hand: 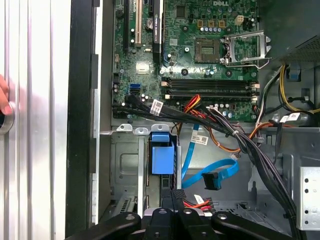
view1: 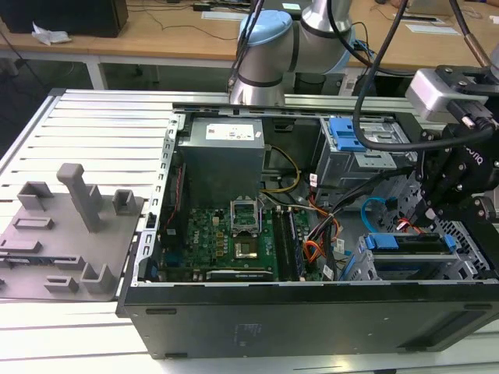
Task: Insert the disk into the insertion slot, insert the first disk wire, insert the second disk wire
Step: 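Insert the second disk wire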
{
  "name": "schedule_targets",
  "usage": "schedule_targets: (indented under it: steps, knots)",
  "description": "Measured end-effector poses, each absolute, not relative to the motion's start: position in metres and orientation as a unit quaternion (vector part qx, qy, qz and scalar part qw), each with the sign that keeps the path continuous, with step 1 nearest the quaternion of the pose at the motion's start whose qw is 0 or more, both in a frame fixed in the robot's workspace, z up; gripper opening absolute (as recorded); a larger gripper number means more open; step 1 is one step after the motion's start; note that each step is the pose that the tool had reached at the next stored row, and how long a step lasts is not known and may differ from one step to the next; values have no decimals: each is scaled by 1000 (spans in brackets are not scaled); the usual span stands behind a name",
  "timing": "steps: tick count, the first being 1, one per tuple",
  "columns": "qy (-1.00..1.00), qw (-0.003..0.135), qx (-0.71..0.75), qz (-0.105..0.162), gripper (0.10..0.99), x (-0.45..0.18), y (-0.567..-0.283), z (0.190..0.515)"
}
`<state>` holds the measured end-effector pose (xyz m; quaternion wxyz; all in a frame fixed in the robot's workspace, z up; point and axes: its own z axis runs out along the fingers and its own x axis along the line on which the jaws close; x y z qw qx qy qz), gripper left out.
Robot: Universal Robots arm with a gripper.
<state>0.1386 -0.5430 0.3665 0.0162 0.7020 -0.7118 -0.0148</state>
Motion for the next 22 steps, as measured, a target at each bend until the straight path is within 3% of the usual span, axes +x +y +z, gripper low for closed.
schedule_targets:
  steps: [1,2,4,22]
  knots:
    - [-712,16,702,-15,114,139,-543,366]
    - [-712,16,702,-15,235,139,-543,366]
    - [-711,16,703,-15,361,139,-543,366]
    - [-651,17,759,-13,361,139,-521,366]
